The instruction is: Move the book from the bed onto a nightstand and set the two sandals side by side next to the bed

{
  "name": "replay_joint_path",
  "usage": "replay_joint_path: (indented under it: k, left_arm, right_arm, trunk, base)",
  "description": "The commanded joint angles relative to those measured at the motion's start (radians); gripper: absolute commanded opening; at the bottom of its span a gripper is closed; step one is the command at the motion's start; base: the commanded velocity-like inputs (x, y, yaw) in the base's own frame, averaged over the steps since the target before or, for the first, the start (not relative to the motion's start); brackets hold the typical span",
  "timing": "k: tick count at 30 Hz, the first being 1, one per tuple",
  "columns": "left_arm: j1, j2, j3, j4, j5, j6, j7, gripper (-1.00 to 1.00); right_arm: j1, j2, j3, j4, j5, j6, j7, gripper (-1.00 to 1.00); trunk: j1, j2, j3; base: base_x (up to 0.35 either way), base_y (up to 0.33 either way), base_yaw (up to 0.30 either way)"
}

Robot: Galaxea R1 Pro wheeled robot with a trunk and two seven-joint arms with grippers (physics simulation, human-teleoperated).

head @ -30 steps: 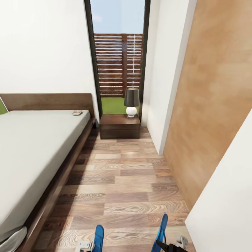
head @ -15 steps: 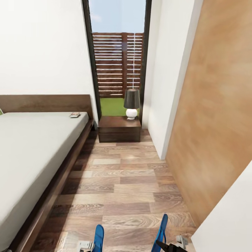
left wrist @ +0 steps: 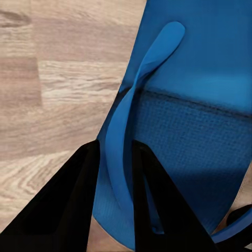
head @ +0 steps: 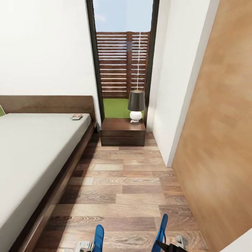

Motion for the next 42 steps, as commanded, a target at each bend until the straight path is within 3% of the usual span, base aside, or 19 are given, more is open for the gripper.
replay_joint_path:
  k: [1,42]
  left_arm:
    - [-0.001,0.0,0.009,0.001,-0.012,-0.006,0.001,-1.0]
    - [-0.001,0.0,0.009,0.001,-0.012,-0.006,0.002,-1.0]
  right_arm:
    - [-0.002,0.0,-0.003,0.004,0.0,-0.007,0.004,-1.0]
    - [-0.002,0.001,-0.001,0.004,0.001,-0.007,0.003,-1.0]
  trunk:
    - [0.0,0.0,-0.001]
    - [0.0,0.0,-0.001]
  base:
    - [0.321,-0.063,0.004]
    - [0.299,-0.057,0.0]
